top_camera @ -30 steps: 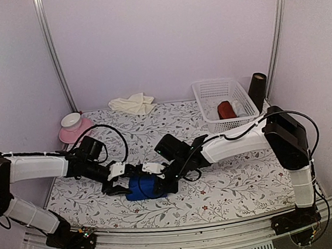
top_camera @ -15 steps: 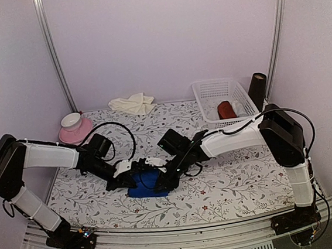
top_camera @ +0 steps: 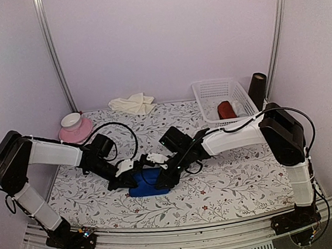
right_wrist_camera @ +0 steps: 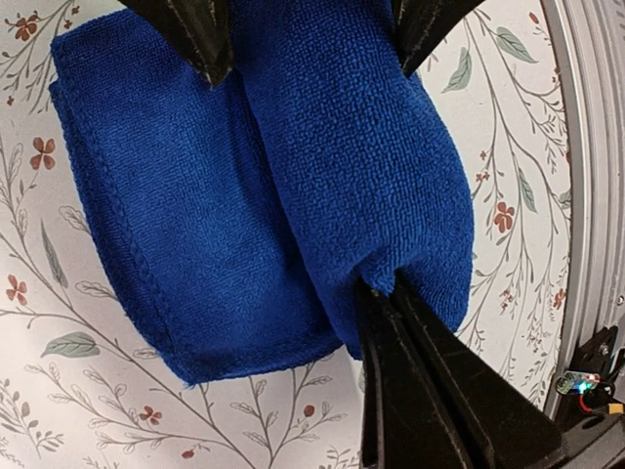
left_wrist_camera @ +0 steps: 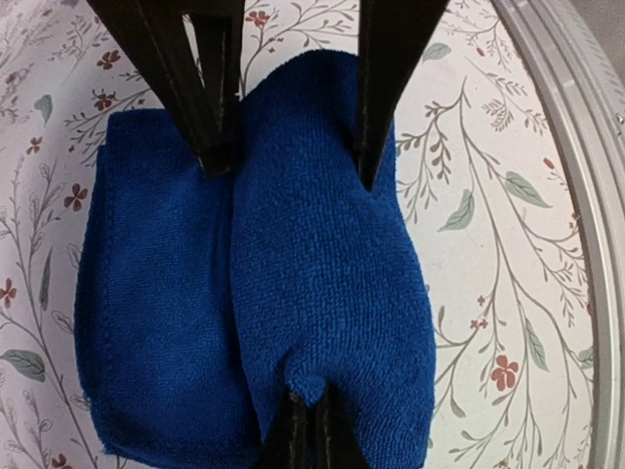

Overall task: Roll the towels
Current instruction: Roll the towel at the center of the board.

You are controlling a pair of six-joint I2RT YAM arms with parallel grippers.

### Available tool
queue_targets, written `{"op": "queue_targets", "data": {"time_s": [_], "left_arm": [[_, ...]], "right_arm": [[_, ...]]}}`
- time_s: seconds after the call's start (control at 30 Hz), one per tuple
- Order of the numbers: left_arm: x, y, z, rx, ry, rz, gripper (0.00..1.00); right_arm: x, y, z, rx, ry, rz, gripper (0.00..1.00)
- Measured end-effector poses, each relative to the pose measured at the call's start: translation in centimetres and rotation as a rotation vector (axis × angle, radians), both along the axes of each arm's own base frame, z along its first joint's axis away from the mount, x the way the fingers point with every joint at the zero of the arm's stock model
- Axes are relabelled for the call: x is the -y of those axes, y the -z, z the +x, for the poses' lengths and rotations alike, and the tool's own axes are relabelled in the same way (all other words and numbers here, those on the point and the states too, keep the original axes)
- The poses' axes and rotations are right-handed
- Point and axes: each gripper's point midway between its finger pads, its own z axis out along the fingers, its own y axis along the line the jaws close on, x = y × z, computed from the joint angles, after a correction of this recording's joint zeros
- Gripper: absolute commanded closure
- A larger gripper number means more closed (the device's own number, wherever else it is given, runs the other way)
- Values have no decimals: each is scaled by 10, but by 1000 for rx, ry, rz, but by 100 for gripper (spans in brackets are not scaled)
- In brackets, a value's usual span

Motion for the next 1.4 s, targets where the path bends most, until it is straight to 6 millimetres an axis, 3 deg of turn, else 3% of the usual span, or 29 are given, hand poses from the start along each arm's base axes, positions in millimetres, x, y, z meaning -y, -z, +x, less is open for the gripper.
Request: {"op": "queue_targets", "data": {"time_s": [0.23, 0.5, 0.6, 0.83, 0.97, 1.2, 1.4], "left_arm": [[3, 5, 7, -24, -15, 9, 100], [2, 5, 9, -33, -30, 10, 100], [2, 5, 9, -37, -37, 10, 100], [0, 5, 11, -43, -50, 12, 100], [-1, 5, 12, -46, -60, 11, 100], [-2, 5, 13, -47, -66, 11, 100], [-2, 6, 14, -47, -72, 12, 100]], "right_arm": [[15, -14, 0, 79, 0, 48, 31], [21, -62, -5, 215, -44, 171, 28], [21, -69, -14, 248, -82, 206, 28], [12, -66, -47, 263, -219, 246, 30], [7, -58, -56, 261, -263, 249, 31], [6, -24, -50, 246, -253, 181, 32], [5, -16, -42, 262, -224, 154, 32]]}}
